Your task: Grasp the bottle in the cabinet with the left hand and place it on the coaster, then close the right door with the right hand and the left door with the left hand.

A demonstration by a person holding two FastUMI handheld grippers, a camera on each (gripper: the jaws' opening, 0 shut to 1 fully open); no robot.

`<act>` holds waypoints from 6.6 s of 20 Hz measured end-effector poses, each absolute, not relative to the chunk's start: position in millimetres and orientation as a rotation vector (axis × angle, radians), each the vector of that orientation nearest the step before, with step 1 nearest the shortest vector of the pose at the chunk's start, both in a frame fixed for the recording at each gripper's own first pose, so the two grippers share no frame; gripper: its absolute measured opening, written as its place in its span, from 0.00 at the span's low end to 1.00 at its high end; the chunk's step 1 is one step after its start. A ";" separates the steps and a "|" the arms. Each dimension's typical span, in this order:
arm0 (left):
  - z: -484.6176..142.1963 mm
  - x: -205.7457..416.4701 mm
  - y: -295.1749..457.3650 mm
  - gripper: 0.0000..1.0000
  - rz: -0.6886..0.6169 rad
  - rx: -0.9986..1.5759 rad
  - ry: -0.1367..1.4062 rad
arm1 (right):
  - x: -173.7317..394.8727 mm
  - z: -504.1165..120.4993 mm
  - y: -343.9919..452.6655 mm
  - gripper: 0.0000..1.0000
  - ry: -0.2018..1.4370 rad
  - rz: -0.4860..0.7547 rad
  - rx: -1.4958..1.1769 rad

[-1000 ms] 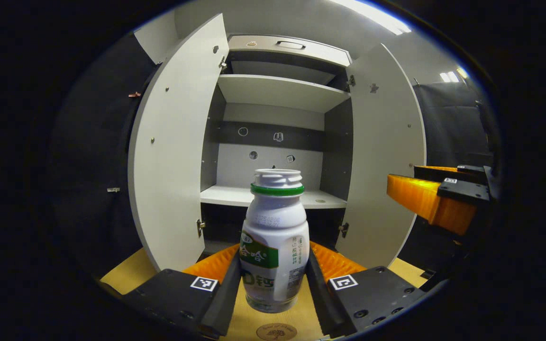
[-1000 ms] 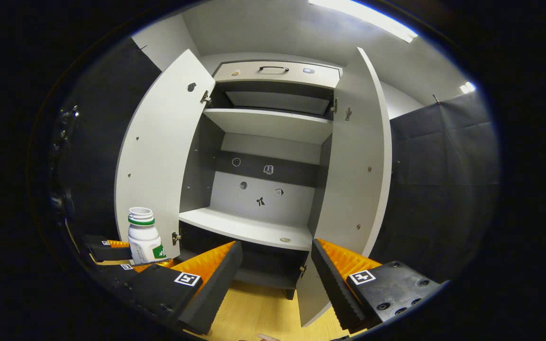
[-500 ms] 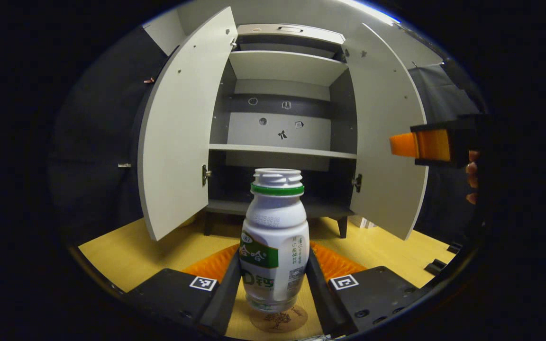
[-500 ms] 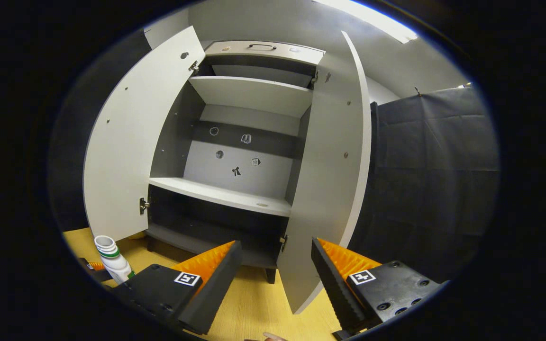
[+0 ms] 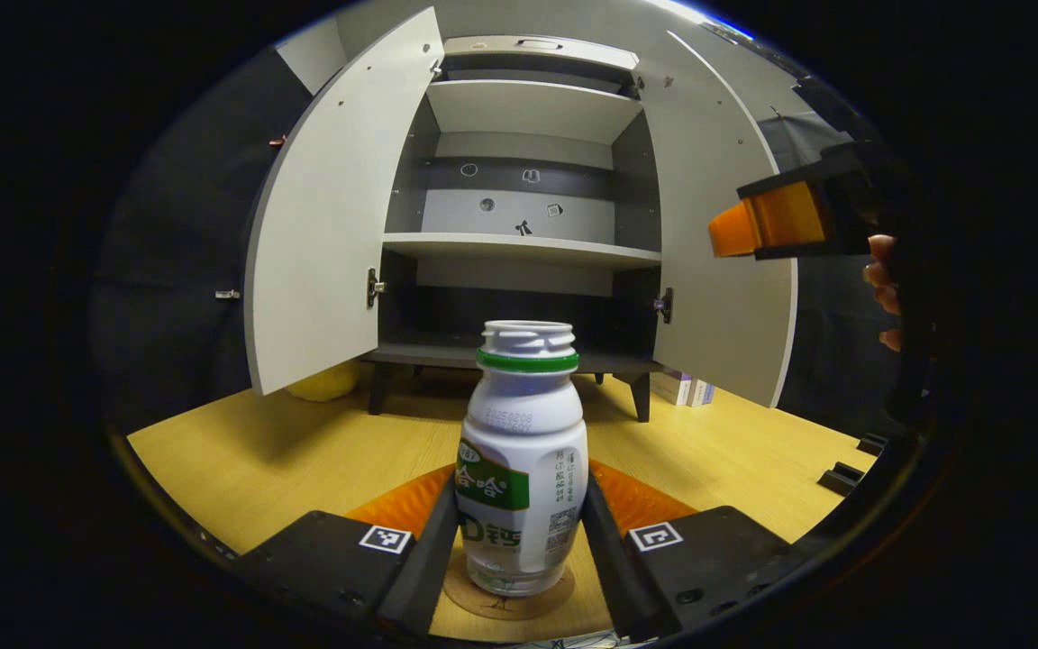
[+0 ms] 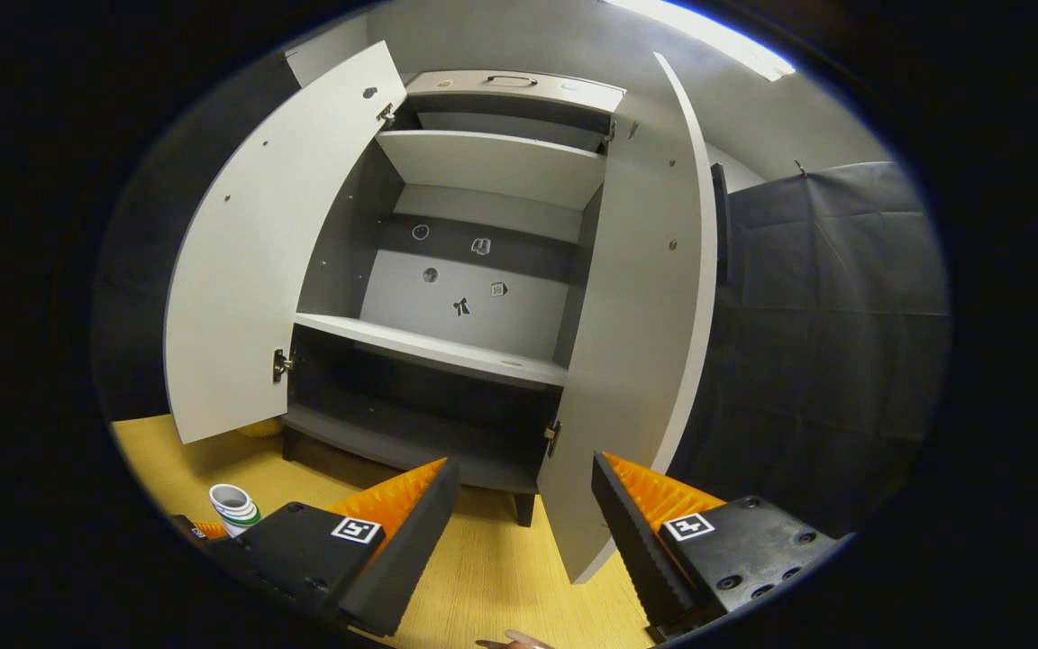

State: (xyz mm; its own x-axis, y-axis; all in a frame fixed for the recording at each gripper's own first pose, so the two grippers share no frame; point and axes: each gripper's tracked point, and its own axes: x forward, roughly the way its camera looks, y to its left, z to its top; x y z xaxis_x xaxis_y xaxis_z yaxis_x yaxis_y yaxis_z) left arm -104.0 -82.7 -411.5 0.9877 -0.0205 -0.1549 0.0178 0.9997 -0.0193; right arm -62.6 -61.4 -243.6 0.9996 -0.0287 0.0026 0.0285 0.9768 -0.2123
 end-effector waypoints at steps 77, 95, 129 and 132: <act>-6.1 -129.6 201.6 0.94 0.502 -0.015 -0.001 | 131.8 -39.1 37.2 0.97 -0.017 0.172 0.064; -10.6 -56.1 193.8 0.92 0.171 -0.101 -0.022 | 143.2 -35.3 48.1 0.98 -0.029 0.083 0.052; -9.9 -26.2 22.1 0.93 0.102 0.014 -0.019 | 106.0 -51.9 -48.5 0.98 -0.013 0.254 -0.004; -9.7 -36.0 24.8 0.93 0.126 0.006 -0.019 | 110.1 -53.9 -39.3 0.98 -0.005 0.273 -0.004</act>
